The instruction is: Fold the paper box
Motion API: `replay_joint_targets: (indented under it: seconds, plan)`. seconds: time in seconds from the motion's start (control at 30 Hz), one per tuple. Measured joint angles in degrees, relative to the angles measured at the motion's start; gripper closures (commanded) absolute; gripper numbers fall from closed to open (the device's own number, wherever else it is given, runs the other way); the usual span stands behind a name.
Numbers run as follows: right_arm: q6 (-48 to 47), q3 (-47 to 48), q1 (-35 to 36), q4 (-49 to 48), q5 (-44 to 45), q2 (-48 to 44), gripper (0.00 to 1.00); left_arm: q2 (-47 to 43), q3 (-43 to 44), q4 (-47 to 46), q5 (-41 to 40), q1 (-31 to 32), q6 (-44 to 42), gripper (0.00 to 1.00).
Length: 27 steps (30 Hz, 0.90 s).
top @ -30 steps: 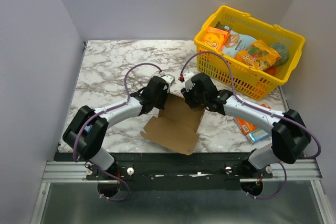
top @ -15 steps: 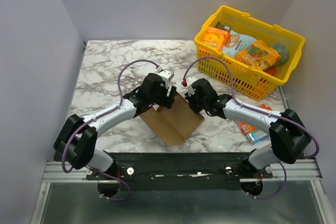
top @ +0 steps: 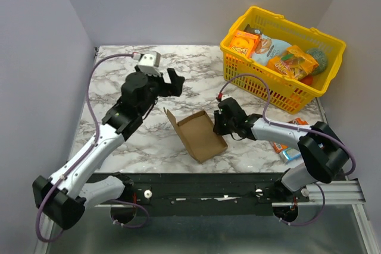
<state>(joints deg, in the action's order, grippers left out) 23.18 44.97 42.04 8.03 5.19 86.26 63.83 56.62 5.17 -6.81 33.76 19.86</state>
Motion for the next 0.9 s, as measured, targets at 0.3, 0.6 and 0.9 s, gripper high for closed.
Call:
replay_joint_targets:
  seconds: [0.3, 0.6, 0.9]
  plan:
    - [8.00, -0.26, -1.60, -3.65, -4.76, 0.33, 0.32, -11.32, -8.09, 1.73, 0.22, -12.13, 7.54, 0.01]
    - [6.78, -0.24, -8.55, -0.55, -1.22, -5.55, 0.33, -15.19, -26.34, 8.52, 0.13, -16.06, 18.23, 0.10]
    - [5.86, -3.23, -8.07, 3.98, 1.14, -5.57, 0.36, -4.48, -31.04, 0.52, 5.95, -14.91, 21.57, 0.14]
